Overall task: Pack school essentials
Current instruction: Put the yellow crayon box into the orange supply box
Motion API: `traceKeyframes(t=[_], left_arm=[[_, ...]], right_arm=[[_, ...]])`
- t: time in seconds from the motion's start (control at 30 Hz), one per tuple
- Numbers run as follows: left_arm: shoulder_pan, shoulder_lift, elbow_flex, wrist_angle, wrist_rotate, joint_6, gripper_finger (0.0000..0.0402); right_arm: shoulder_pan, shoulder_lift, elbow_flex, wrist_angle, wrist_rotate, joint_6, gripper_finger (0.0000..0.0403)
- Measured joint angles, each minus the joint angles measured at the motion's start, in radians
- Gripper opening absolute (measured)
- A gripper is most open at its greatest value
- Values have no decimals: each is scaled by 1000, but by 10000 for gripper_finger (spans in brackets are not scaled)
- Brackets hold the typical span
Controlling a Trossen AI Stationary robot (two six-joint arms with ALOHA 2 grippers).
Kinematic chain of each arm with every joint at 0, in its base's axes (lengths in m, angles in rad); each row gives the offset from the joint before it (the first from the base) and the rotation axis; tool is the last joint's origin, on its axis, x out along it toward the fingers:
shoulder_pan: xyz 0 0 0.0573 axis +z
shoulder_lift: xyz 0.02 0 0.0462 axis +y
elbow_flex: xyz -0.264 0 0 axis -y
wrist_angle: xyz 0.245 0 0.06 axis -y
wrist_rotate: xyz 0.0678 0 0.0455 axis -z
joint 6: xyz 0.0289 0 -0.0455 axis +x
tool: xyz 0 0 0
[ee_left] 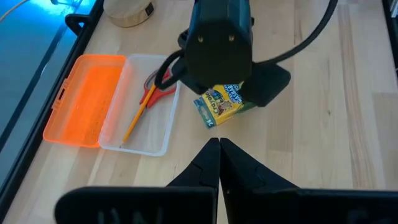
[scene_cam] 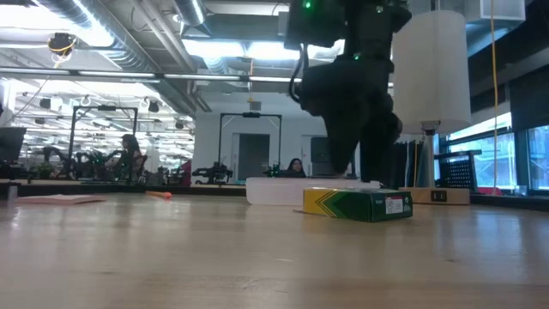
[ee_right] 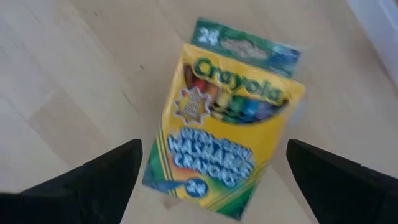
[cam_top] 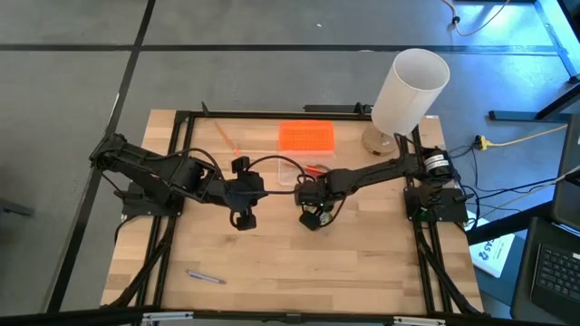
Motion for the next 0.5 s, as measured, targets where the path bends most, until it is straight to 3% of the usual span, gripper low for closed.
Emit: traceKeyframes(t=[0.5], left_arm=[[0, 0, 0, 0, 0, 0, 0]], right_arm=[[0, 35, 1, 24, 9, -23, 399]])
